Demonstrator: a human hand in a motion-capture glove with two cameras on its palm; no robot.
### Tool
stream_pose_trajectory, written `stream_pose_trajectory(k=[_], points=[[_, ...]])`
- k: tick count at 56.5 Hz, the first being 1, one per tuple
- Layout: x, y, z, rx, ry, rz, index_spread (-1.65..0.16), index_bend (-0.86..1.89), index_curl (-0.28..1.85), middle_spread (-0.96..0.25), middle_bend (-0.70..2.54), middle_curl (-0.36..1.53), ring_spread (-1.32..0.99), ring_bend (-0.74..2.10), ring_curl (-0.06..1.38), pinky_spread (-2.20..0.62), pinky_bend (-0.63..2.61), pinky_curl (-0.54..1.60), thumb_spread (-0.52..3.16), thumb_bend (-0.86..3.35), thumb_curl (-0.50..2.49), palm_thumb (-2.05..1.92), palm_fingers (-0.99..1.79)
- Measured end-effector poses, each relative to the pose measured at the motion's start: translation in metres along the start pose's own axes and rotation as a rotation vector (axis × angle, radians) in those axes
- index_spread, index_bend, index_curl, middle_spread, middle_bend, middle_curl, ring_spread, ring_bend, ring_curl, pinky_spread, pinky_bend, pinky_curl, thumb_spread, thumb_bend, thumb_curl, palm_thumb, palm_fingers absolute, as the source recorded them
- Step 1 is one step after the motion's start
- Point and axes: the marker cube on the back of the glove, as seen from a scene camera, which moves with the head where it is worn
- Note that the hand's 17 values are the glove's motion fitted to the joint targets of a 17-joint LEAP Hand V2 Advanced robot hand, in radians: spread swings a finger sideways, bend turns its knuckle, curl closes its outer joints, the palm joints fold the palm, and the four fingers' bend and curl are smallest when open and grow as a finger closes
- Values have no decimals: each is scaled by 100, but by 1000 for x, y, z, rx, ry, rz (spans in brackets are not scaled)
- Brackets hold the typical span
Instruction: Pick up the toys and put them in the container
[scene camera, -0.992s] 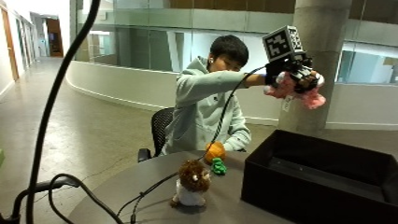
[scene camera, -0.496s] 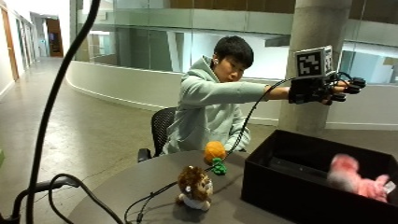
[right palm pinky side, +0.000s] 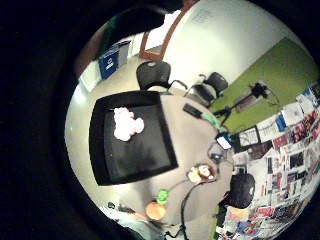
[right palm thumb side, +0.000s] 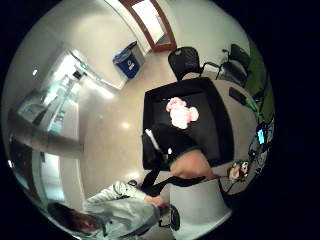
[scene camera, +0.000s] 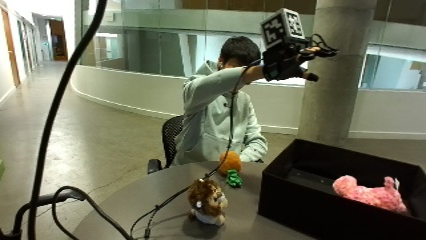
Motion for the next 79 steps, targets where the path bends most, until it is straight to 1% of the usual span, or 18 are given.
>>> stream_pose_trajectory(k=[3, 6, 10, 15, 21, 24, 28, 33, 38, 45, 49, 56, 59, 62, 65, 66, 74, 79], points=[[21, 15, -11, -2, 118, 236, -25, 14, 27, -2, 22, 33, -10, 22, 29, 2, 55, 38, 120, 0, 41, 4, -4], [43, 36, -18, -39, 167, 344, -25, 15, 27, -2, 23, 34, -11, 24, 30, 3, 56, 37, 123, 0, 41, 7, 0], [79, 73, -16, -140, 157, 396, -26, 15, 28, -2, 23, 34, -12, 25, 30, 4, 58, 38, 126, 0, 39, 8, 3], [138, 121, 10, -301, 128, 445, -27, 15, 27, -3, 24, 35, -13, 32, 32, 4, 62, 38, 128, 0, 39, 12, 12], [199, 164, 60, -454, 136, 481, -27, 15, 28, -3, 23, 36, -13, 29, 32, 4, 68, 40, 130, -1, 37, 13, 2], [215, 183, 85, -497, 154, 503, -28, 15, 29, -2, 18, 35, -11, 24, 32, 4, 71, 41, 131, -1, 36, 13, -8], [224, 206, 115, -526, 183, 555, -28, 15, 29, -1, 15, 34, -9, 18, 30, 5, 74, 41, 131, -2, 35, 11, -13], [241, 226, 149, -546, 165, 597, -29, 22, 31, -1, 12, 32, -7, 14, 27, 6, 74, 41, 131, -1, 35, 12, -12], [240, 243, 180, -590, 106, 682, -29, 22, 33, 0, 11, 29, -5, 14, 26, 6, 79, 41, 131, 0, 35, 14, -11], [240, 258, 219, -695, 119, 675, -30, 17, 34, 0, 8, 25, -3, 23, 27, 6, 94, 44, 128, 0, 35, 20, -5], [238, 263, 232, -701, 140, 655, -32, 16, 33, -1, 10, 23, -2, 34, 29, 4, 101, 44, 126, 0, 36, 25, 6], [232, 265, 246, -658, 112, 634, -31, 16, 31, -8, 32, 28, -15, 68, 36, -12, 95, 40, 132, 10, 40, 44, 63], [229, 265, 250, -646, 121, 617, -30, 14, 30, -10, 36, 30, -19, 77, 38, -20, 96, 39, 133, 14, 43, 53, 73], [226, 264, 253, -629, 138, 591, -29, 12, 30, -13, 39, 33, -24, 85, 42, -28, 99, 40, 125, 19, 49, 66, 84], [221, 262, 253, -635, 150, 579, -29, 18, 32, -16, 47, 37, -29, 89, 45, -32, 96, 41, 113, 20, 54, 73, 97], [220, 262, 252, -644, 149, 579, -29, 23, 34, -18, 52, 39, -29, 90, 45, -34, 94, 40, 109, 20, 55, 75, 105], [199, 262, 240, -794, 36, 583, -30, 37, 43, -24, 63, 46, -33, 90, 49, -39, 90, 42, 87, 17, 65, 78, 112], [167, 262, 222, -857, -44, 585, -30, 41, 49, -26, 66, 49, -34, 92, 50, -41, 90, 43, 76, 16, 69, 78, 111]])
